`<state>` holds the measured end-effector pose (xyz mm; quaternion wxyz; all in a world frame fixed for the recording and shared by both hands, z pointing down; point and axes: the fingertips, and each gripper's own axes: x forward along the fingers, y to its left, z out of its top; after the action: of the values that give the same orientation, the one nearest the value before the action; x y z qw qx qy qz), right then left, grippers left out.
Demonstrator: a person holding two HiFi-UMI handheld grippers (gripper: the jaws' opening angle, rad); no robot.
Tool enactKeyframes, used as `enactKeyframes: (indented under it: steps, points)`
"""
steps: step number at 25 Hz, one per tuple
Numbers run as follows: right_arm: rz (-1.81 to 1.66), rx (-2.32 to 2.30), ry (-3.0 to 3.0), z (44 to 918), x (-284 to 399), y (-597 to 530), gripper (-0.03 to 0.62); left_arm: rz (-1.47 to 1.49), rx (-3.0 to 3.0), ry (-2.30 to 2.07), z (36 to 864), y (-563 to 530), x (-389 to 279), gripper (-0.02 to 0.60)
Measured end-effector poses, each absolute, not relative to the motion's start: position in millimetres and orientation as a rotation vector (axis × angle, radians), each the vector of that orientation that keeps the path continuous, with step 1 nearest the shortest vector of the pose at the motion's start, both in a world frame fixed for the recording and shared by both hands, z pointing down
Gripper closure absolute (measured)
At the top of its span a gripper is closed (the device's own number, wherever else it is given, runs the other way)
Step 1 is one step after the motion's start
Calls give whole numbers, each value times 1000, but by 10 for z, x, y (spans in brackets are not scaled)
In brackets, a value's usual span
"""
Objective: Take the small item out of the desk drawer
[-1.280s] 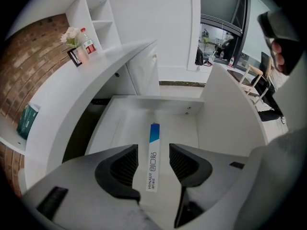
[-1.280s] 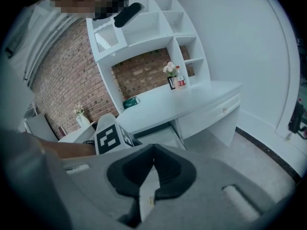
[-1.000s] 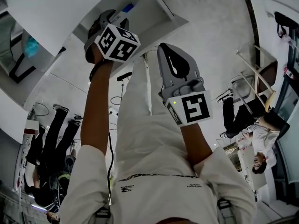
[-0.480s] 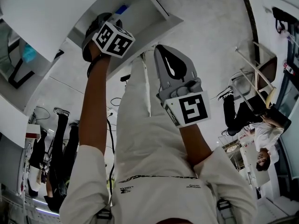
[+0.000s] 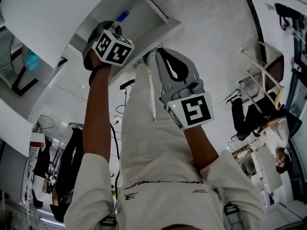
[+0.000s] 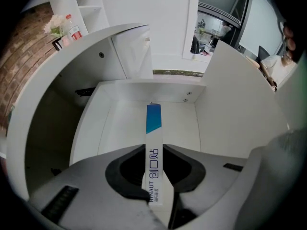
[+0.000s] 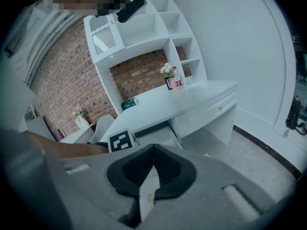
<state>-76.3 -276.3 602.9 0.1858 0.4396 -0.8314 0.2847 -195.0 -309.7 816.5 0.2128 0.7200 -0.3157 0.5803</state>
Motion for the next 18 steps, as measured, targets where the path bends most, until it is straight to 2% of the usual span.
enactKeyframes:
  steps: [10, 18]
  points:
    - [755, 1253, -2371, 5696, -733, -2667, 597, 1519, 2019, -978, 7637, -3053, -1927, 503]
    - [702, 1247, -2395, 5241, -702, -2612, 597, 1400, 2062, -1100, 6880, -3080, -1856, 503]
